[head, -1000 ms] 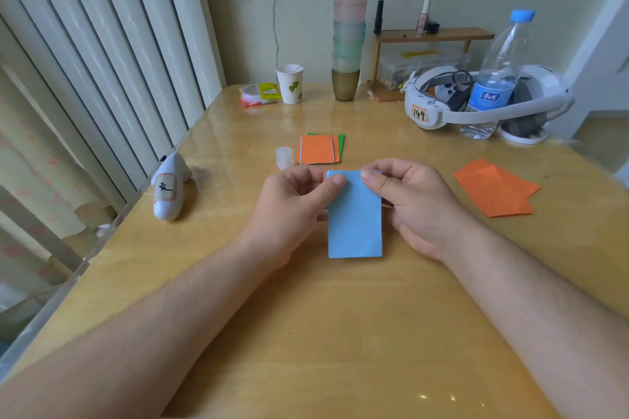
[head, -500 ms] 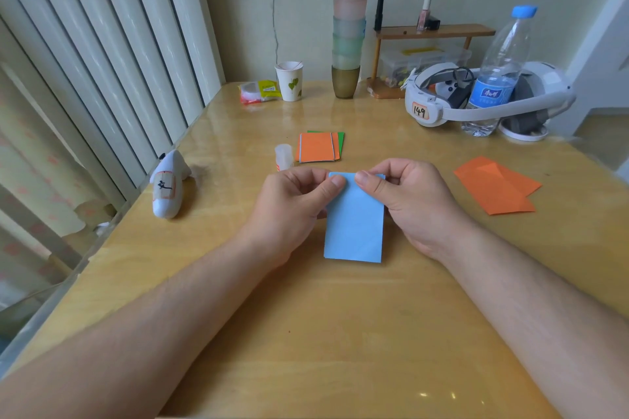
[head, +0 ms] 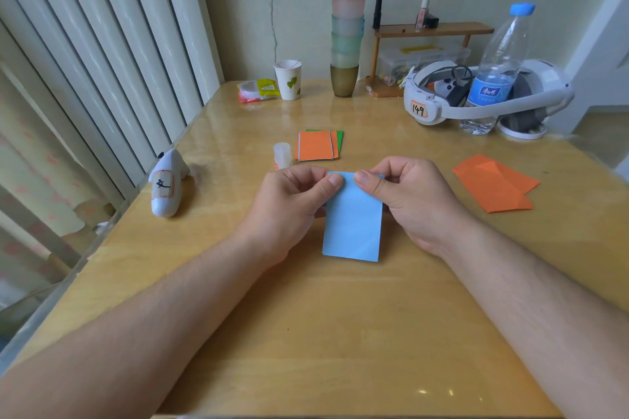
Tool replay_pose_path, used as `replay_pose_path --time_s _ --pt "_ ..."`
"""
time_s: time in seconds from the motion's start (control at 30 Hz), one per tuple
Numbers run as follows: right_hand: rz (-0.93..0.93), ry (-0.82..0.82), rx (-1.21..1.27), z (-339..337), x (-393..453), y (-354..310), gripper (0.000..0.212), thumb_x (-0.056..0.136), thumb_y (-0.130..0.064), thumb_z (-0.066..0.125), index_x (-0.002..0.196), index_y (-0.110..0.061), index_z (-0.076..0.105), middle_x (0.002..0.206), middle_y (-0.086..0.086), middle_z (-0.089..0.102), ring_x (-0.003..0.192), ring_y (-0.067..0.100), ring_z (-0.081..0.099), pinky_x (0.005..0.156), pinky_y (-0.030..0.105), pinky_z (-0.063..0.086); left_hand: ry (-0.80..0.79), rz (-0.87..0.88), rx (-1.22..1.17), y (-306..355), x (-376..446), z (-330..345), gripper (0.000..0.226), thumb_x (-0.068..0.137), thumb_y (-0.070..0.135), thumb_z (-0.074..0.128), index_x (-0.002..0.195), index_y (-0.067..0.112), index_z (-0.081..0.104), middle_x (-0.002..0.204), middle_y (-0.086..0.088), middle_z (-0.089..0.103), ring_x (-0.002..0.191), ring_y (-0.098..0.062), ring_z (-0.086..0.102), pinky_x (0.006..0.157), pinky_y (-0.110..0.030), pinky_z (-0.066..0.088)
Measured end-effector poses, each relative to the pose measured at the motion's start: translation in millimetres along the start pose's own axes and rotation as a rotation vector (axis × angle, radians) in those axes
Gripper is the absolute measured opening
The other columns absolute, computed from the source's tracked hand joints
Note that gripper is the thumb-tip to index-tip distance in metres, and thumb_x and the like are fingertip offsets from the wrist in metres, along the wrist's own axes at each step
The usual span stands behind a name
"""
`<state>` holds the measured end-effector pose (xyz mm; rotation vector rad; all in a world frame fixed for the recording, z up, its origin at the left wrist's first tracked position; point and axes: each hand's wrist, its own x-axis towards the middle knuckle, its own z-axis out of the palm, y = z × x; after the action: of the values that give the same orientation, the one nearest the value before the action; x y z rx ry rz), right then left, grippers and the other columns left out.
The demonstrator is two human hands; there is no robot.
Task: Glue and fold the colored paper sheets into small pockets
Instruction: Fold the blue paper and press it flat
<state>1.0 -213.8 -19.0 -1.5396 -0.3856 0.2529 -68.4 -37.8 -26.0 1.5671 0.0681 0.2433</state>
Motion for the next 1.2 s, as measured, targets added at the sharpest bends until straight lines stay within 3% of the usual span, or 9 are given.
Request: replay_pose_path --time_s 0.2,0.3,0.47,0.57,0.67,0.83,0.97,1.07,1.2 --pt "0.051 -0.061 0.087 0 -1 0 0.030 0.079 -0.030 0.078 0.100 -0.009 0.072 0.094 0.011 0.080 0.086 0.020 0.076 0.079 0.032 0.061 0.029 -0.016 -0.021 -1 1 0 0.018 0.101 0.018 0.066 0.095 0.003 0.072 0.102 -0.020 0.077 0.099 -0.035 0.075 0.095 -0.050 0.059" --pt "0.105 -0.137 0.041 2 -2 2 0.027 0.093 -0.019 0.075 0.118 -0.008 0.072 0.109 0.011 0.080 0.103 0.026 0.077 0.089 0.041 0.062 0.084 -0.003 -0.033 0 2 -1 0.016 0.101 0.018 0.068 0.091 0.006 0.071 0.087 -0.011 0.076 0.086 -0.024 0.073 0.088 -0.048 0.061" --pt "0.097 -0.145 -0.073 2 -4 3 0.032 0.103 -0.027 0.066 0.104 0.006 0.070 0.103 0.024 0.077 0.087 0.025 0.075 0.076 0.038 0.059 0.121 0.002 -0.097 6 0 3 0.021 0.105 0.024 0.060 0.098 0.004 0.060 0.069 0.006 0.068 0.066 -0.010 0.068 0.068 -0.033 0.059" --pt "-0.002 -0.036 -0.095 6 -2 4 0.031 0.100 -0.034 0.069 0.091 -0.004 0.071 0.091 0.027 0.074 0.078 0.025 0.064 0.075 0.041 0.050 0.007 -0.046 -0.087 4 -2 5 0.039 0.096 0.031 0.073 0.120 0.004 0.057 0.100 -0.013 0.078 0.090 -0.028 0.077 0.081 -0.049 0.062" --pt "-0.078 0.083 -0.131 9 -2 5 0.017 0.101 -0.030 0.068 0.091 -0.018 0.072 0.084 0.013 0.078 0.073 0.030 0.071 0.075 0.046 0.058 -0.114 -0.058 0.027 -1 -3 6 0.038 0.094 0.017 0.077 0.127 0.009 0.063 0.110 -0.015 0.078 0.104 -0.036 0.075 0.094 -0.058 0.058" --pt "-0.158 0.165 -0.282 7 -2 11 0.031 0.092 -0.035 0.075 0.098 -0.041 0.046 0.077 0.002 0.074 0.075 0.036 0.070 0.072 0.059 0.060 -0.008 -0.059 -0.022 -2 1 3 0.029 0.096 0.011 0.074 0.122 0.008 0.061 0.104 -0.015 0.079 0.101 -0.038 0.075 0.098 -0.060 0.055" --pt "-0.172 0.144 -0.261 11 -2 12 0.029 0.091 -0.009 0.078 0.088 -0.030 0.057 0.079 -0.005 0.065 0.072 0.015 0.065 0.067 0.041 0.060 0.090 -0.023 -0.029 -5 2 3 0.032 0.095 0.004 0.072 0.107 0.016 0.045 0.093 -0.015 0.077 0.090 -0.038 0.076 0.093 -0.061 0.058" --pt "-0.163 0.153 -0.283 9 0 10 0.027 0.090 -0.009 0.079 0.088 -0.032 0.066 0.084 -0.003 0.067 0.072 0.014 0.066 0.075 0.050 0.064 0.070 0.087 0.140 -5 -5 3 0.036 0.094 0.006 0.072 0.096 0.025 0.042 0.093 -0.017 0.071 0.081 -0.043 0.070 0.079 -0.059 0.061" --pt "-0.177 0.157 -0.269 -1 0 0 0.024 0.091 -0.007 0.078 0.088 -0.028 0.068 0.080 -0.004 0.071 0.067 0.012 0.067 0.072 0.045 0.062 -0.045 0.249 0.360 9 -20 -6 0.024 0.092 0.024 0.074 0.094 0.032 0.051 0.081 0.005 0.066 0.071 -0.023 0.066 0.067 -0.047 0.060"
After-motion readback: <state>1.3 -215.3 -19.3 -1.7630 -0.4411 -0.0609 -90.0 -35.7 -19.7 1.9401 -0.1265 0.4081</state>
